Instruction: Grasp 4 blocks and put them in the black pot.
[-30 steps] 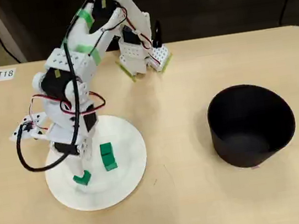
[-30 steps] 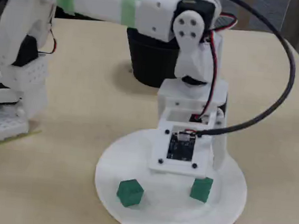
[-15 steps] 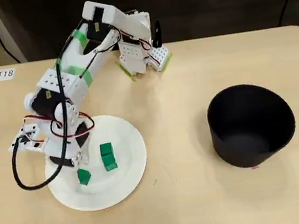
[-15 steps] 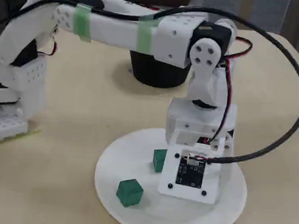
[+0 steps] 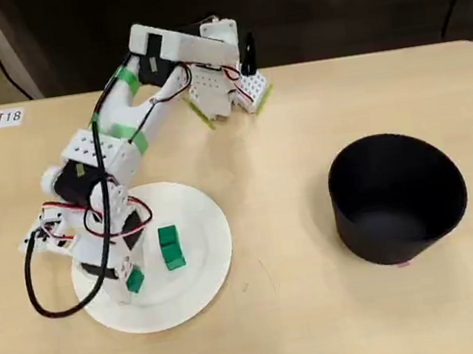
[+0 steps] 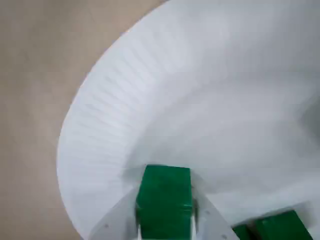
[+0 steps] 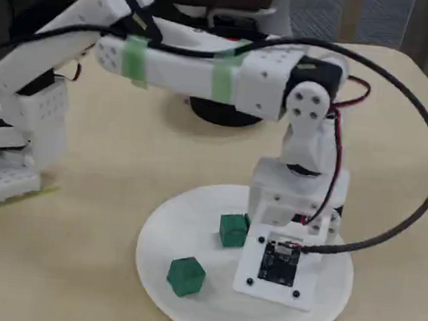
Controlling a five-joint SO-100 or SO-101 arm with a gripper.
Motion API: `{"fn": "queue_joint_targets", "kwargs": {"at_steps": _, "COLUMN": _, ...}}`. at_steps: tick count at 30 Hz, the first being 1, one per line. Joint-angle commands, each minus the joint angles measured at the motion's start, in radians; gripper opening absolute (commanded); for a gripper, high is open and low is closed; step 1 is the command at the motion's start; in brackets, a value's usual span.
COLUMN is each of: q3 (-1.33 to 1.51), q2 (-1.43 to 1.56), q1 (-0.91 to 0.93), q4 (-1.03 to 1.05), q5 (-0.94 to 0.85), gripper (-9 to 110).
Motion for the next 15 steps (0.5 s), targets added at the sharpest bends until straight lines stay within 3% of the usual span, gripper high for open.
{"fn": "queue_joint_targets", "kwargs": {"at_steps": 1, "q3": -0.146, "q2": -0.037, "q1": -0.005, "q4": 0.032, "q5": 0.028, "gripper": 2}}
{"fn": "queue_joint_targets", "kwargs": {"at_steps": 4, "q3": -0.354, "q2": -0.143, "q1": -0.002, "q4": 0.109, "q5": 0.035, "gripper": -2}}
{"fn": "queue_joint_targets", "kwargs": {"at_steps": 7, "q3": -0.367, "q2": -0.123, "q1": -0.002, "q4": 0.109, "q5": 0.034, "gripper": -2}}
{"fn": "queue_joint_targets", "kwargs": {"at_steps": 15, "q3": -0.354, "q2": 0.198, "q1": -0.121, "q4": 0.114, "q5": -0.012, "gripper": -2}}
